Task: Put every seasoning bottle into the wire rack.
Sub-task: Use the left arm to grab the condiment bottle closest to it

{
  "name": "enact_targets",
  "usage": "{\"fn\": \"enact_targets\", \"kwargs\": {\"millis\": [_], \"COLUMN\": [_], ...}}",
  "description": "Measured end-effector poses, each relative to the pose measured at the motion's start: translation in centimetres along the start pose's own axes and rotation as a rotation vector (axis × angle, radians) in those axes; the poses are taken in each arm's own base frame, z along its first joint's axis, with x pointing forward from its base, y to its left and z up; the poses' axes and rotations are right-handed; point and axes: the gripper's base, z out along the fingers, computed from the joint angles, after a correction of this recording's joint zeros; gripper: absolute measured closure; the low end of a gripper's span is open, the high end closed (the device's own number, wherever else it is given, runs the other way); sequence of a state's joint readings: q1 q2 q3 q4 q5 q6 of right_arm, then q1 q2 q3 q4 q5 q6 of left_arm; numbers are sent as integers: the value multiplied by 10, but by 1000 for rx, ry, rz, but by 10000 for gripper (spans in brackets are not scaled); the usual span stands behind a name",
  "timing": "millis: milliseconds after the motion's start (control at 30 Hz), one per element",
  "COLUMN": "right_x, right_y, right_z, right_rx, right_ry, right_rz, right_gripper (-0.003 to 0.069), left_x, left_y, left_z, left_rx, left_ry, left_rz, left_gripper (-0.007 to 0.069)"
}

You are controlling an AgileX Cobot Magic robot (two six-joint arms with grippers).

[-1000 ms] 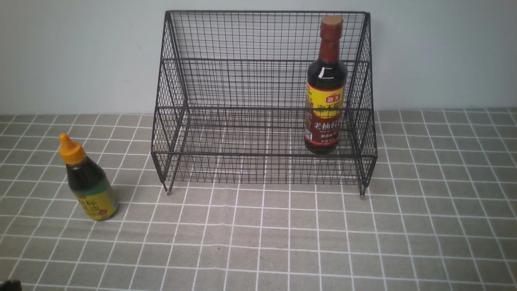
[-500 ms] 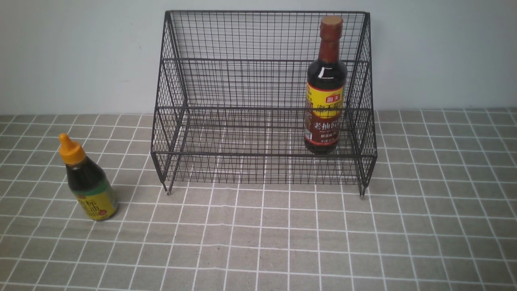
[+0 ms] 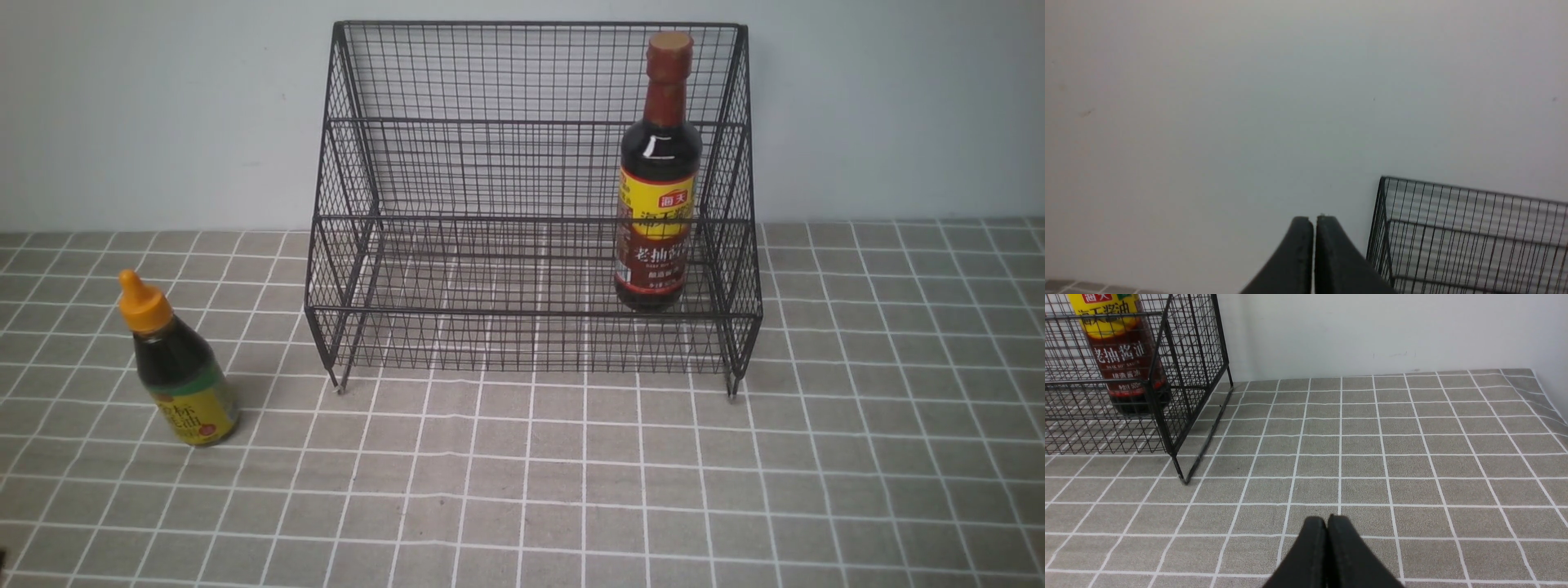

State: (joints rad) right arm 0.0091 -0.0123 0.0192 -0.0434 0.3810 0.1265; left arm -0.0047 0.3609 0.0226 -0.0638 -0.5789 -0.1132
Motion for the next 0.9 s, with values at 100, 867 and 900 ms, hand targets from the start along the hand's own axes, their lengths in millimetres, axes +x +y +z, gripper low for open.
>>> {"fn": "enact_targets", "kwargs": {"millis": [100,867,900], "right_x": [0,0,0], "right_y": [0,0,0], "right_z": [0,0,0], "right_rx": [0,0,0], "right_ry": [0,0,0], "right_rz": [0,-1,-1], "right_gripper": [673,673,673], "left_x": [2,84,86], "left_y": [-2,12,11], "left_z": [17,181,182], "left_rx": [12,-97,-92], "left_ry": [66,367,371], "left_rz": [36,57,61], "left_gripper": [627,72,72]}}
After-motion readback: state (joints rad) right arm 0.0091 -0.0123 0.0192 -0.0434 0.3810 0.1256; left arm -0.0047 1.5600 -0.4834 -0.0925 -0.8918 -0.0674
